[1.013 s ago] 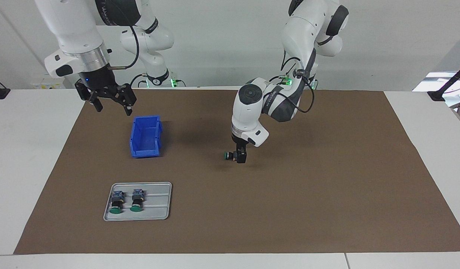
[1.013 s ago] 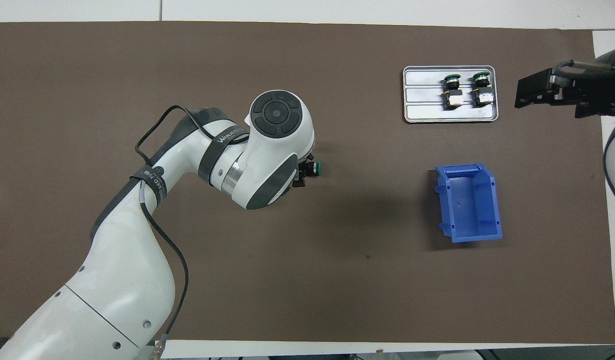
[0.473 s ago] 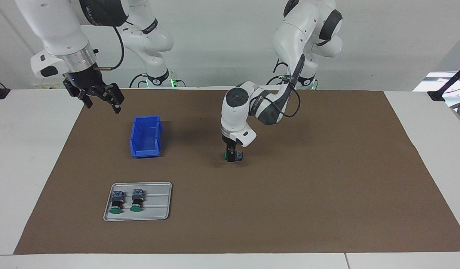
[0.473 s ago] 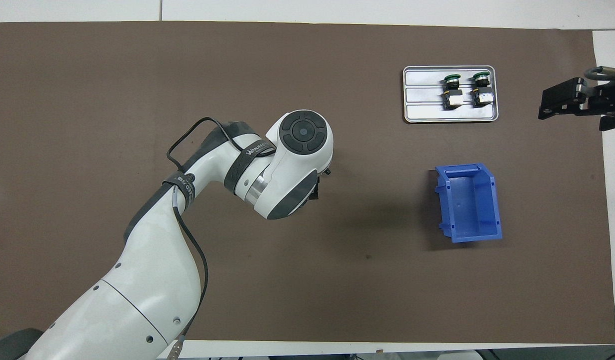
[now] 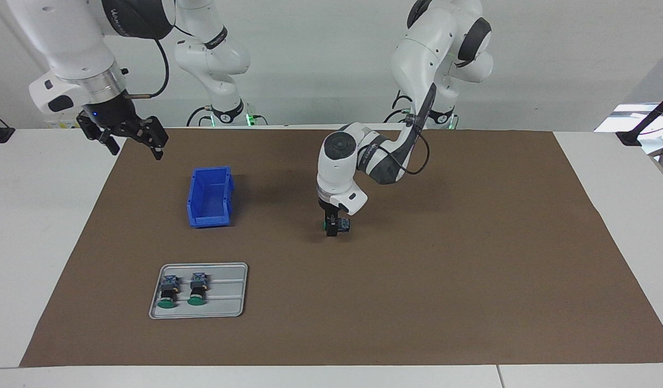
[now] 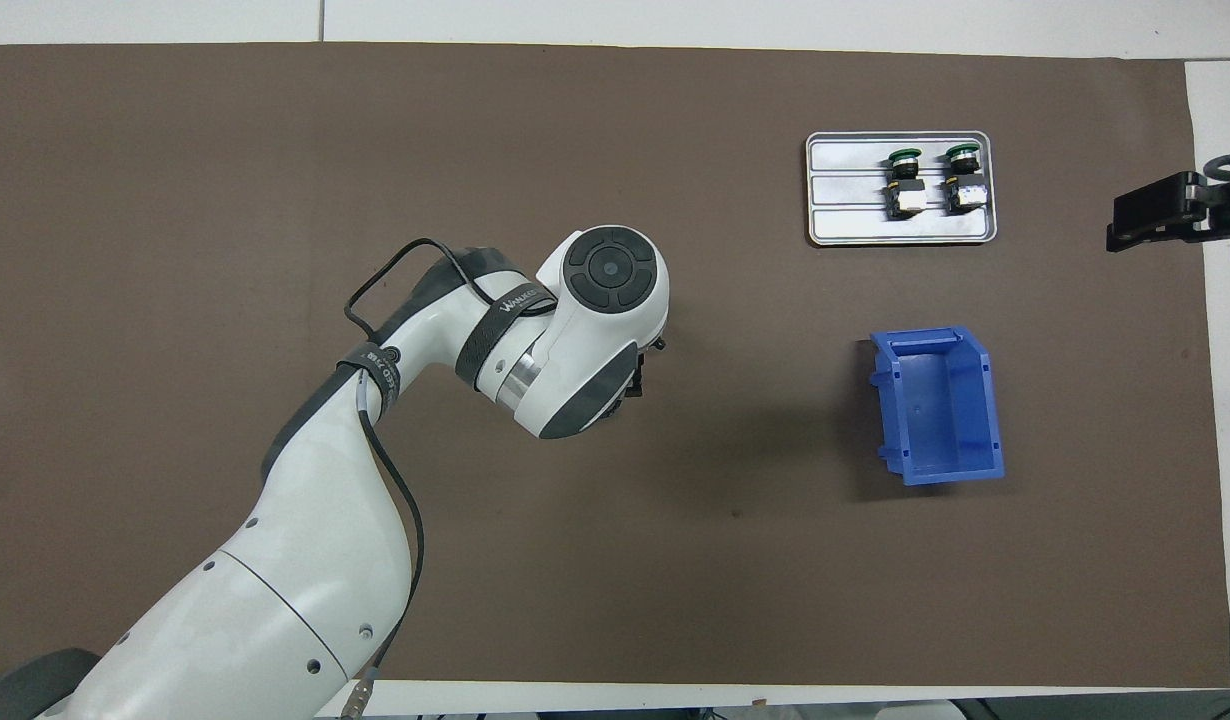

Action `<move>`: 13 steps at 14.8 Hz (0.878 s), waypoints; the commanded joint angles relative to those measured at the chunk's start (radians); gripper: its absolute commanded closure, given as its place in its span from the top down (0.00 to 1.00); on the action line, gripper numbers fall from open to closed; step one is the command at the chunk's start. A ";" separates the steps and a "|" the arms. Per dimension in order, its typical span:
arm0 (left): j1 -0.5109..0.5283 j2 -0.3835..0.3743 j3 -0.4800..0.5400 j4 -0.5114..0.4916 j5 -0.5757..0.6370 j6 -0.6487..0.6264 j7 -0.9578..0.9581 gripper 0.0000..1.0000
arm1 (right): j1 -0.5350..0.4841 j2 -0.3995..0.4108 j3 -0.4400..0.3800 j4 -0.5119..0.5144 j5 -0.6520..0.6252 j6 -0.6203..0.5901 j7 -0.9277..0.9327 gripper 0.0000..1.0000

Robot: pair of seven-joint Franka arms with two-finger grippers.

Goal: Place and press button with both arms
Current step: 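Reach the left gripper toward the green button on the table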

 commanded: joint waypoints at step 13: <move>-0.016 -0.009 0.012 -0.018 0.012 0.038 -0.020 0.00 | -0.009 -0.022 0.006 -0.023 0.000 -0.008 -0.024 0.99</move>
